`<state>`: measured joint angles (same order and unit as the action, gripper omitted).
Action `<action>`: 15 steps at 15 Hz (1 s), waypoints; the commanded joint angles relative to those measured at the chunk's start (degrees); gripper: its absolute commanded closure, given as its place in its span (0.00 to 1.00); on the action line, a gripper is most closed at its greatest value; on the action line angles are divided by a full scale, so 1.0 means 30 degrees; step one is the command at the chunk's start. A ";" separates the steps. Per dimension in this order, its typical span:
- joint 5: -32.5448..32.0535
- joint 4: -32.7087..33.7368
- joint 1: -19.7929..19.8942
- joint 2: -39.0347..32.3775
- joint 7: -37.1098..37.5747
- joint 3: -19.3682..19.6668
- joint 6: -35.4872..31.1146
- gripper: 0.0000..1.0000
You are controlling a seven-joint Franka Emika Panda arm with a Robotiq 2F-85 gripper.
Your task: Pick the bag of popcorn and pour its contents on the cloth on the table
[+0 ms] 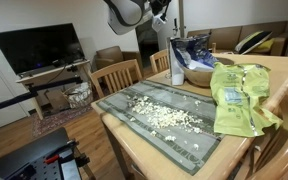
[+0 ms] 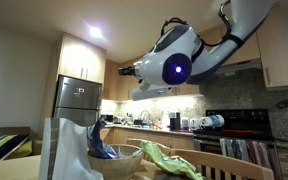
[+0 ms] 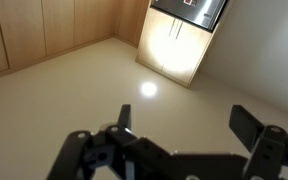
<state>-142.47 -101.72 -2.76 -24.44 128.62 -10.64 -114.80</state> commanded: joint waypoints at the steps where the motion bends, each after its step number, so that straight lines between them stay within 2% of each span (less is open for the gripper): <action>1: 0.0276 -0.0664 0.0004 0.0905 0.0541 0.0214 -0.0900 0.00; 4: 0.0586 -0.1207 0.0488 0.1733 0.2350 -0.0041 -0.3311 0.00; 5: 0.0553 -0.1506 0.0475 0.2004 0.2530 0.0101 -0.3496 0.00; 6: 0.0816 -0.1821 0.0583 0.2383 0.2790 0.0155 -0.4010 0.25; 7: 0.0981 -0.2260 0.0664 0.2800 0.2916 0.0258 -0.4174 0.26; 13: 0.2977 -0.4349 0.1096 0.4312 0.2297 0.1004 -0.4574 0.73; 14: 0.3258 -0.4675 0.1094 0.4457 0.2122 0.1133 -0.4613 0.30; 15: 0.3551 -0.4836 0.1065 0.4495 0.1998 0.1245 -0.4540 0.34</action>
<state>-134.41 -112.54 0.52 -14.05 135.57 -7.95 -127.34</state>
